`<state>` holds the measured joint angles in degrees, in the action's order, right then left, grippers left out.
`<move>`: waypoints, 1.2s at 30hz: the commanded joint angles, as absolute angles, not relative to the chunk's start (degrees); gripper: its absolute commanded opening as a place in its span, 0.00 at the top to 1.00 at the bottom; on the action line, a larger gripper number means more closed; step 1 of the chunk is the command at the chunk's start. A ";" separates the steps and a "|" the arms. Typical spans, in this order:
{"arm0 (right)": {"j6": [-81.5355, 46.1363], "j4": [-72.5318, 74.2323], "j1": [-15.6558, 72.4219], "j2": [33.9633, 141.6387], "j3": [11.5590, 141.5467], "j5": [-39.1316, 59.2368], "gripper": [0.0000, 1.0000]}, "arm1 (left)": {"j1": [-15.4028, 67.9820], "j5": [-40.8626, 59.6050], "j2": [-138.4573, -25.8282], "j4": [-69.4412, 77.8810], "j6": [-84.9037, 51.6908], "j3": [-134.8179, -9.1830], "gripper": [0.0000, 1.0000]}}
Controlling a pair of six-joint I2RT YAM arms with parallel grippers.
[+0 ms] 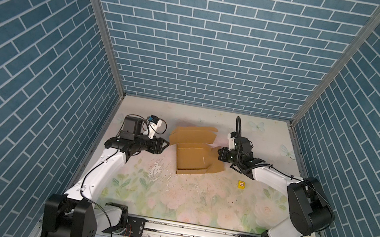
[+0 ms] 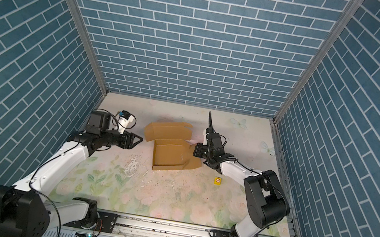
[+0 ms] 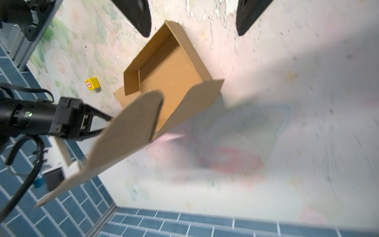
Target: Fold the paper box
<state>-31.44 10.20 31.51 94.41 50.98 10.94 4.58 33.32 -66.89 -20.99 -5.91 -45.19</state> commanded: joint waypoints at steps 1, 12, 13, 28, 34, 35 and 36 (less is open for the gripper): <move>-31.82 12.09 30.58 96.64 53.19 12.20 0.98 | 4.44 32.96 -68.25 -13.40 -19.38 -39.52 0.32; -39.17 16.05 30.23 104.24 58.56 16.29 1.00 | 13.44 31.65 -78.00 -0.33 -27.26 -38.36 0.31; -39.28 15.77 30.19 104.73 59.02 16.48 1.00 | 13.53 31.39 -79.06 -0.24 -27.90 -39.18 0.31; -37.44 10.47 29.36 105.28 61.26 15.65 1.00 | 13.47 31.35 -84.35 -7.90 -26.73 -50.62 0.24; -37.92 11.15 28.92 104.46 59.91 16.32 1.00 | 13.00 27.41 -86.89 -14.20 -23.50 -55.30 0.20; -37.77 11.13 28.87 104.62 60.01 16.43 1.00 | 12.92 27.39 -87.27 -14.22 -23.25 -55.41 0.19; -37.72 11.14 28.91 104.87 60.07 16.46 1.00 | 12.89 27.39 -87.68 -13.78 -23.48 -55.29 0.18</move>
